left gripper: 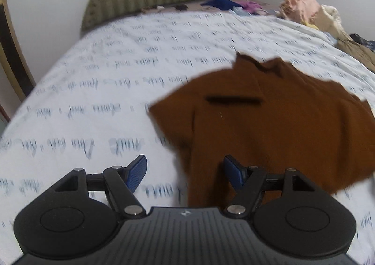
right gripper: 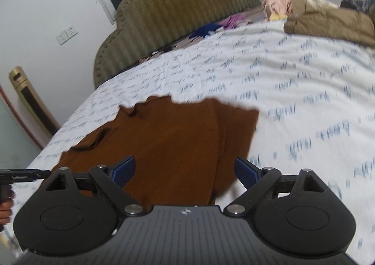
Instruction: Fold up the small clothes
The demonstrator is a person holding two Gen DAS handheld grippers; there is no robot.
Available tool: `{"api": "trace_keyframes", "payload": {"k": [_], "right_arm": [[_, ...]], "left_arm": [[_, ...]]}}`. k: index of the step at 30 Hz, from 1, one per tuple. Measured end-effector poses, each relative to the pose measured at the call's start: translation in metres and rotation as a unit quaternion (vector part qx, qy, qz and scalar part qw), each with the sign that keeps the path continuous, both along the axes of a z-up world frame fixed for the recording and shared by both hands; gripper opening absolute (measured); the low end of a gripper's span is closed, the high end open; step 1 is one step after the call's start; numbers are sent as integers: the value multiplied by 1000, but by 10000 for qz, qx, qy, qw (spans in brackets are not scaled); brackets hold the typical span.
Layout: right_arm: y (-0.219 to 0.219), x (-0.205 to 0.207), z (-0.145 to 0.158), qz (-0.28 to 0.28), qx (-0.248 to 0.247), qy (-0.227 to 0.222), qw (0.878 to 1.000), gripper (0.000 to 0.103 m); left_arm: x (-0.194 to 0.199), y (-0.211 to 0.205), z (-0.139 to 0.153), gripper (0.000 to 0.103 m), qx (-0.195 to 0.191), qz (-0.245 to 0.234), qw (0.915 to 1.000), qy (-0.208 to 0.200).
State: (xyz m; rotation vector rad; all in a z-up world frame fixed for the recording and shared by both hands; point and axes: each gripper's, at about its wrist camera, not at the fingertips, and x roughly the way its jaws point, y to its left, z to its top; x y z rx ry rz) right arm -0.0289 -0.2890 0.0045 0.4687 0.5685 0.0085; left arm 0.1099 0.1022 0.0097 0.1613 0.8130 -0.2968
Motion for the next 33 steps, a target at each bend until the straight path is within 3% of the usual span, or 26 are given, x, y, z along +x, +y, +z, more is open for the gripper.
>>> {"api": "trace_keyframes", "payload": {"k": [3, 6, 7, 8, 9, 11, 16, 20, 22, 24, 25, 26, 29, 31, 33], "right_arm": [[5, -16, -9, 172, 101, 116, 9997, 81], [17, -21, -18, 367, 134, 297, 9988, 41], [19, -21, -20, 416, 179, 332, 9984, 22], [22, -20, -21, 427, 158, 350, 9984, 11], [25, -20, -19, 383, 16, 341, 9987, 11], [30, -24, -9, 238, -455, 230, 9984, 9], [28, -41, 21, -70, -1296, -21, 9915, 7], [28, -39, 9, 169, -1573, 455, 9864, 7], [30, -37, 1, 109, -1750, 665, 9823, 9], [32, -40, 3, -127, -1994, 594, 9780, 21], [31, -42, 9, -290, -2003, 466, 9782, 34], [29, -43, 14, -364, -1932, 297, 9800, 42], [34, -28, 31, -222, -1541, -130, 9877, 43], [48, -9, 35, 55, -1435, -300, 9892, 51], [64, 14, 31, 252, -1389, -284, 9896, 58]], "left_arm": [[-15, 8, -8, 72, -132, -98, 9999, 42], [-21, 14, -11, 71, -417, -223, 9988, 103], [-22, 15, -12, 70, -525, -254, 9982, 130], [-23, 16, -12, 39, -588, -250, 9978, 160], [-21, 16, -12, 6, -596, -280, 9975, 264], [-18, 19, -12, 6, -684, -222, 9963, 477], [-29, 24, -2, 5, -482, -217, 9984, 209], [-33, 11, -15, 6, 168, -517, 9981, 303], [-41, 7, -9, 9, 395, -579, 9975, 39], [-46, 5, 6, 15, 544, -518, 9967, -314], [-47, 3, 15, 19, 576, -489, 9959, -493], [-46, -1, 23, 30, 588, -507, 9947, -671], [-36, -25, 38, 69, 474, -764, 9922, -868], [-26, -46, 36, 72, 465, -1013, 9900, -862], [-13, -71, 27, 72, 718, -1182, 9873, -781]]}}
